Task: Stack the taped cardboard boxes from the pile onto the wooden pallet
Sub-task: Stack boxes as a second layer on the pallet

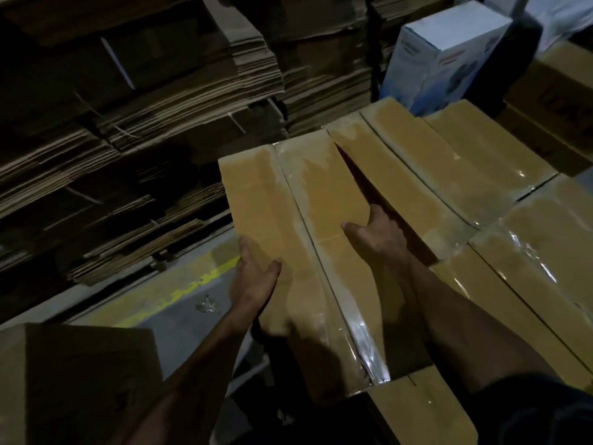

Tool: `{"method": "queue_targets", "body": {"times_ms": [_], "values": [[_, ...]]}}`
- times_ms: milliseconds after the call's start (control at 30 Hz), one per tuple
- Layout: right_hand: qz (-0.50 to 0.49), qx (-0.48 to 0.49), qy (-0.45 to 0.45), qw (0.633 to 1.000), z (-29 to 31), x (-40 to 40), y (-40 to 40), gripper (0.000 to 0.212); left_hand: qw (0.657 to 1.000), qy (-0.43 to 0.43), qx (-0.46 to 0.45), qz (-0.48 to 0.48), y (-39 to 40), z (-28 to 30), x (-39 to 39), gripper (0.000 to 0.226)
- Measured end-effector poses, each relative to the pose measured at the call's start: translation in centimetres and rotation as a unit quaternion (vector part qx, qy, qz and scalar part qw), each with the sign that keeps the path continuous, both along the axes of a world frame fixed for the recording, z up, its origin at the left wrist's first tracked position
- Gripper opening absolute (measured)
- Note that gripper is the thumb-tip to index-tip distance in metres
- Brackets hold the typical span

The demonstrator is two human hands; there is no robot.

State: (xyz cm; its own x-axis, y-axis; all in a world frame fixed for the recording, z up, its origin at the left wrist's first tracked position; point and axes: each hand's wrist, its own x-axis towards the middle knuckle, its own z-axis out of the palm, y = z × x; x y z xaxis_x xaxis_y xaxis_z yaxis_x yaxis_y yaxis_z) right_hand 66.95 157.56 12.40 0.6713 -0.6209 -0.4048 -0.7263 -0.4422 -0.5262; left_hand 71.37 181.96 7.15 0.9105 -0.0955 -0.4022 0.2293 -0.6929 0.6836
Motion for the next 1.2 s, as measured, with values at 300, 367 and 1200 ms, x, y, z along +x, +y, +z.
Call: {"method": "queue_targets", "body": {"times_ms": [300,367,1200], "values": [[0.058,-0.032,0.046,0.997,-5.9,7.6,-5.7,0.081,0.997,0.070,-0.006,-0.019,-5.3,-5.0,5.4,0.106],[0.082,-0.052,0.081,0.992,-7.6,7.7,-5.5,0.080,0.992,0.113,-0.004,-0.059,-5.6,-6.4,5.7,0.110],[-0.479,-0.033,0.169,0.861,-8.5,-0.9,8.9,0.076,0.831,-0.097,0.275,-0.474,-14.2,-4.0,30.1,0.085]]}}
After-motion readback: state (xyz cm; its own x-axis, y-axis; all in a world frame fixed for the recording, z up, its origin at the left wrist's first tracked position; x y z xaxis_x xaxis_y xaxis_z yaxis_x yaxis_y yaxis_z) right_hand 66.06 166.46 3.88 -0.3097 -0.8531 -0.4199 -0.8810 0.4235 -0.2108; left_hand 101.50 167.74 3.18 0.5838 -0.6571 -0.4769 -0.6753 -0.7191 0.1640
